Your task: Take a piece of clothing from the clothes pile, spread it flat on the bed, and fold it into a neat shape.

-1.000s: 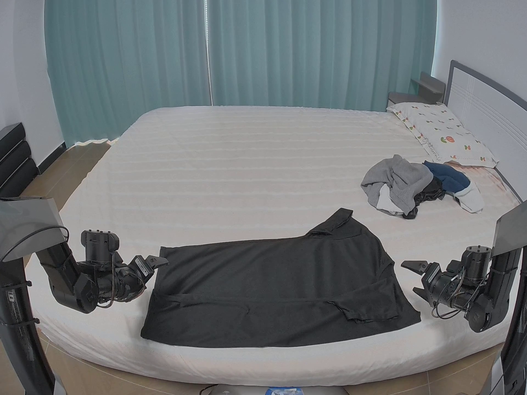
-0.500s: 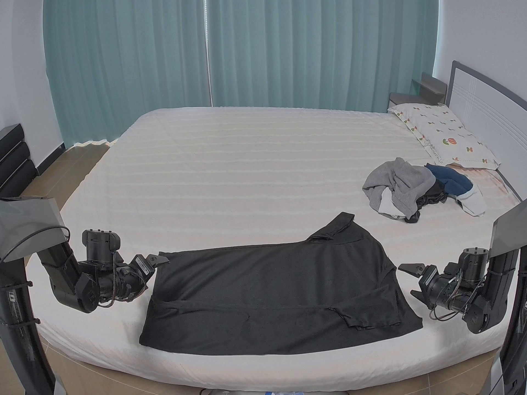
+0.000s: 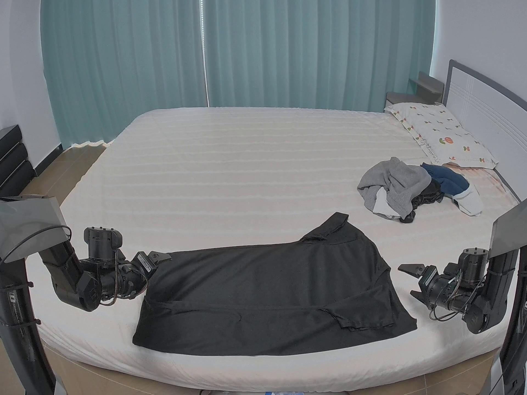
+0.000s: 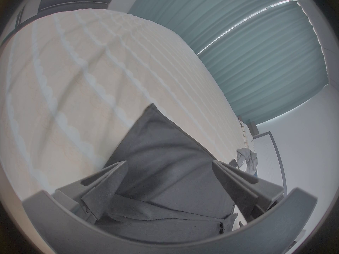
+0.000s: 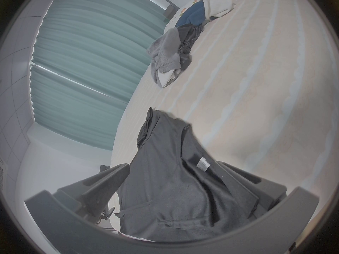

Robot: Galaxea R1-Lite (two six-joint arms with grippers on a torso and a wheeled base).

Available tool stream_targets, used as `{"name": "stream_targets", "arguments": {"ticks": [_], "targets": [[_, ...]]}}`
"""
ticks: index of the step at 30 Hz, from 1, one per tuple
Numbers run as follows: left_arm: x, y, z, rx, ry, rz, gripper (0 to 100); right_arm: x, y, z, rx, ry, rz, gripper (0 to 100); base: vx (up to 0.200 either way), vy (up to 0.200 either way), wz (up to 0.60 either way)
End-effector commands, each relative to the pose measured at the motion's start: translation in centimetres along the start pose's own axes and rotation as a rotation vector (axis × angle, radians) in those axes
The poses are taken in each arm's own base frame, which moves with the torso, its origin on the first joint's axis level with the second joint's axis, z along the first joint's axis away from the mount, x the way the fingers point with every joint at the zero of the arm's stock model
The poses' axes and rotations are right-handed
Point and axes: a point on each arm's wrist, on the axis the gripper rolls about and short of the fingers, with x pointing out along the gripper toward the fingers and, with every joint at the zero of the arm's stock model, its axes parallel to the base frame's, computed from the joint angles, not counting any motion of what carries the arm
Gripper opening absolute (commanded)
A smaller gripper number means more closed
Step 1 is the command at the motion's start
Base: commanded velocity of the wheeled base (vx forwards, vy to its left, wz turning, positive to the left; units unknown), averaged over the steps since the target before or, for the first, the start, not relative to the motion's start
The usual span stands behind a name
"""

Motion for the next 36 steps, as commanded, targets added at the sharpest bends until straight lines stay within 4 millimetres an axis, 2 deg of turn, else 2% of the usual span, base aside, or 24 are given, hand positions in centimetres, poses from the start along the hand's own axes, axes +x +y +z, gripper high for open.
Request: {"name": "stream_targets", "arguments": {"ticks": [1,6,14,18,21,26,31,36], "targets": [[0.0,-0.1,0.4,0.000,-0.013,-0.007,100,0.1,0.1,0.0,-0.004,-0.005,0.009,100,0.000,0.000,0.00],[0.2,-0.6,1.8,-0.001,-0.062,-0.019,100,0.1,0.0,0.0,-0.003,-0.003,0.006,100,0.000,0.000,0.00],[1.5,-3.2,5.6,0.057,-0.169,-0.060,100,0.5,-0.2,-0.6,-0.006,0.023,-0.001,100,0.000,0.000,0.00],[3.1,-3.5,6.4,0.110,-0.132,-0.015,100,0.6,-0.2,-0.9,-0.007,0.033,-0.005,100,0.000,0.000,0.00],[5.6,-3.3,7.2,0.153,-0.097,0.025,100,0.6,-0.3,-0.8,-0.005,0.032,-0.008,100,0.000,0.000,0.00],[8.9,-2.0,7.2,0.160,-0.075,0.046,100,0.8,-0.5,-1.1,-0.004,0.041,-0.016,100,0.000,0.000,0.00],[10.1,-0.7,6.3,0.197,-0.053,0.081,100,0.8,-0.6,-1.0,-0.004,0.040,-0.018,100,0.000,0.000,0.00],[10.0,-0.3,6.1,0.195,-0.076,0.124,100,0.9,-0.7,-1.2,-0.005,0.045,-0.020,100,0.000,0.000,0.00]]}}
